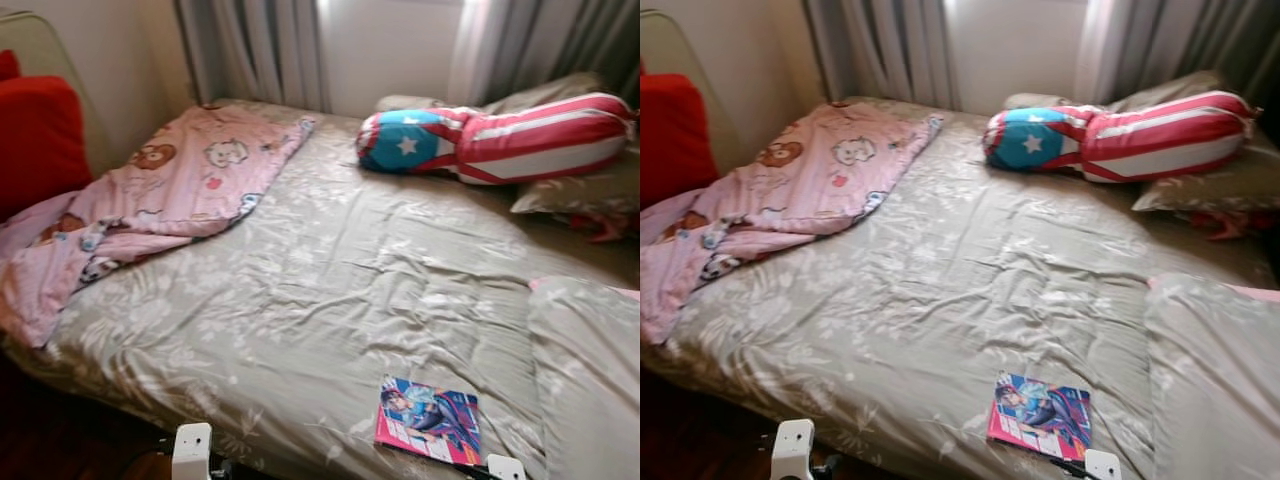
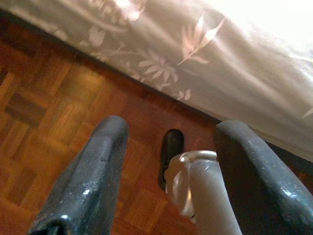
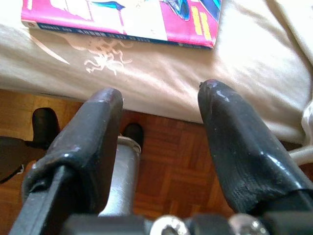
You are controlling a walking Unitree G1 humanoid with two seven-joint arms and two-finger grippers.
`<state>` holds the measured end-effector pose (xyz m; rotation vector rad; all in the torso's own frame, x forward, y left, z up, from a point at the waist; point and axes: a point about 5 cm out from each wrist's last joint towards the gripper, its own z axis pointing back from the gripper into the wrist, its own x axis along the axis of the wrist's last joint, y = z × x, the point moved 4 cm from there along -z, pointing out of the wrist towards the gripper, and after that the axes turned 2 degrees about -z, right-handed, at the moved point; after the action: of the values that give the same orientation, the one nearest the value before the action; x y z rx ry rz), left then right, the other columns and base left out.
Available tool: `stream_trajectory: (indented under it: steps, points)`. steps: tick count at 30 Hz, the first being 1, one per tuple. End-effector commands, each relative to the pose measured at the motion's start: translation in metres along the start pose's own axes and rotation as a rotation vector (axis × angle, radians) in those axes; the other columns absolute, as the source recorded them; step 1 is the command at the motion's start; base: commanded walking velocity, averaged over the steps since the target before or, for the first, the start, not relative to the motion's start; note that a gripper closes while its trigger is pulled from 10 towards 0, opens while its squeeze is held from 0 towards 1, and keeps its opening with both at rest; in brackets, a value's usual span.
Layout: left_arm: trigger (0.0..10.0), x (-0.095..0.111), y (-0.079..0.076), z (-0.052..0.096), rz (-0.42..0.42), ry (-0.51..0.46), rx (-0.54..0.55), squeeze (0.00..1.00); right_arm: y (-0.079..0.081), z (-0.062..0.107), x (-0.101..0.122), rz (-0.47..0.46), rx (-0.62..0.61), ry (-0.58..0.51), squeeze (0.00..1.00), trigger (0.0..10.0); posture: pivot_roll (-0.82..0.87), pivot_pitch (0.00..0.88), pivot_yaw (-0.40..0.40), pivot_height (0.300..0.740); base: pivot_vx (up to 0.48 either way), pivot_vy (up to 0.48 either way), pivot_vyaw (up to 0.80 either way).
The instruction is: Clean up the room
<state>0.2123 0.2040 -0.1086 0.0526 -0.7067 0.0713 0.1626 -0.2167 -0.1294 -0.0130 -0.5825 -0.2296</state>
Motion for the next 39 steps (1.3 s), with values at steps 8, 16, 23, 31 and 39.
stream_trajectory:
  steps: [8,16,23,31,39]
  points:
    - [10.0,0.0,0.004,0.0,-0.025,0.009,0.008,0.0,0.007,-0.002,0.001,-0.05,-0.009,0.001,0.0,10.0,-0.03,0.0,-0.026,0.74,0.0,0.097,0.12]
    - [10.0,0.001,0.005,0.0,-0.034,0.008,0.01,0.0,0.023,-0.004,0.005,-0.043,0.021,-0.01,0.0,10.0,-0.02,0.0,-0.027,0.74,0.0,0.474,0.0]
    - [10.0,0.002,0.006,0.0,-0.039,0.003,0.01,0.0,0.043,-0.006,0.006,-0.042,0.047,-0.012,0.0,10.0,-0.02,0.0,-0.027,0.74,0.0,0.48,0.0]
    - [10.0,0.002,0.007,0.0,-0.044,0.007,0.01,0.0,0.046,-0.006,0.006,-0.037,0.05,-0.007,0.0,10.0,-0.02,0.0,-0.027,0.74,0.0,0.48,0.0]
    - [10.0,-0.002,0.01,0.001,-0.043,0.018,0.013,0.0,0.042,-0.006,0.005,-0.031,0.045,-0.004,0.0,10.0,-0.02,0.0,-0.027,0.74,0.0,0.48,0.0]
